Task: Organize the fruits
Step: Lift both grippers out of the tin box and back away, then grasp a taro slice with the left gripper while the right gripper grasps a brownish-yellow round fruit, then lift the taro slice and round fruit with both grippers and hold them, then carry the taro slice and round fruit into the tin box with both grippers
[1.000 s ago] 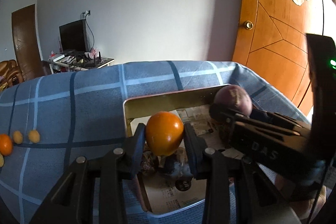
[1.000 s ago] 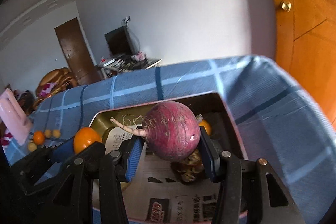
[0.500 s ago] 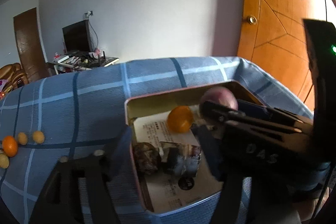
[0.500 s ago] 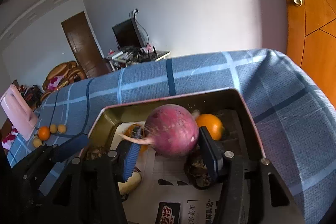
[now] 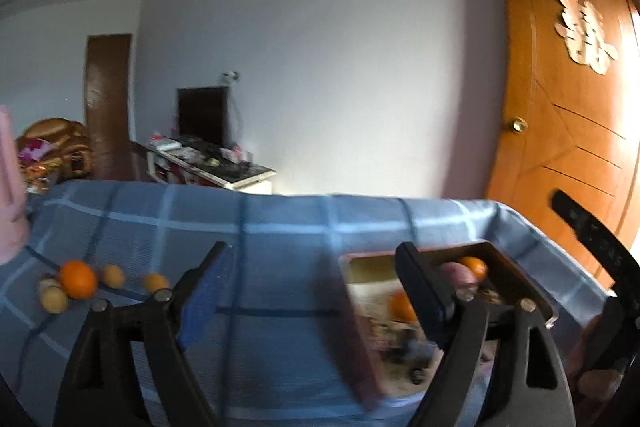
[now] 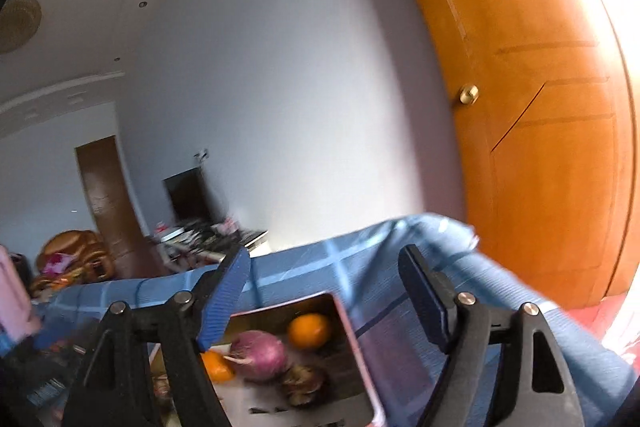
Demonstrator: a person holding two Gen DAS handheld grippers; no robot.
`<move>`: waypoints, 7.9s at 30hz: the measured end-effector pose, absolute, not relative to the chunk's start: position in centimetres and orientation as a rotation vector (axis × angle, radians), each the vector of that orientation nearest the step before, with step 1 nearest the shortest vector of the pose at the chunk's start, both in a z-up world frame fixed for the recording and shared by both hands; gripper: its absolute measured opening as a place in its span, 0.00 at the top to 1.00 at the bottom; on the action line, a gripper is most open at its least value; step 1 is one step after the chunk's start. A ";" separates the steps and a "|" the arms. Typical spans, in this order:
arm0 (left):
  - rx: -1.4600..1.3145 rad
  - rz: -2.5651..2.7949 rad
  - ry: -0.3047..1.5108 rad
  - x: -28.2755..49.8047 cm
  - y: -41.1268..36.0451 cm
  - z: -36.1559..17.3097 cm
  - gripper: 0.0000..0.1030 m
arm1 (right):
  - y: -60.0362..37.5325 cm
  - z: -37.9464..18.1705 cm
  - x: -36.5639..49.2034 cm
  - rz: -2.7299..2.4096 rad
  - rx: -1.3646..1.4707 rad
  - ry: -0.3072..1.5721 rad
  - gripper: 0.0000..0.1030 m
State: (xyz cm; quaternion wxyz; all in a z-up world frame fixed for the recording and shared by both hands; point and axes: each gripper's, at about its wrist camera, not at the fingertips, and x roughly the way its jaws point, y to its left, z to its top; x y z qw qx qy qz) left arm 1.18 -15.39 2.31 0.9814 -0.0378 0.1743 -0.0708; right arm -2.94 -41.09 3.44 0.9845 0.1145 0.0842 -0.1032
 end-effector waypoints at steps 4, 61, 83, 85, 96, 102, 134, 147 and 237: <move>-0.042 -0.031 0.310 1.1 -13.1 2.2 0.15 | -40.7 3.4 -3.5 -0.254 0.186 0.122 0.24; -0.049 -0.027 0.520 0.8 1.0 -0.6 0.04 | -23.9 1.3 -4.6 -0.122 0.195 0.301 0.24; -0.128 -0.062 0.869 8.6 11.2 -5.3 0.23 | -9.1 -2.9 7.6 0.157 0.129 0.696 0.25; -0.128 -0.080 0.889 8.9 11.1 -5.7 0.28 | -8.6 -3.1 8.4 0.156 0.105 0.713 0.31; -0.140 -0.152 0.896 9.2 10.5 -5.8 0.58 | -6.3 -5.2 13.2 0.154 0.022 0.889 0.60; -0.172 -0.127 0.854 8.7 11.3 -5.3 0.58 | -6.7 -5.1 13.2 0.169 0.035 0.885 0.71; -0.091 0.030 0.578 4.7 11.4 -1.8 0.58 | -7.0 0.5 1.3 0.125 -0.047 0.396 0.71; -0.070 0.066 0.516 3.2 11.1 -1.1 0.58 | -7.0 0.5 0.3 0.124 -0.044 0.379 0.71; 0.035 -0.079 0.414 -3.9 -7.3 0.2 0.58 | -24.3 1.5 -7.3 -0.065 -0.095 0.326 0.71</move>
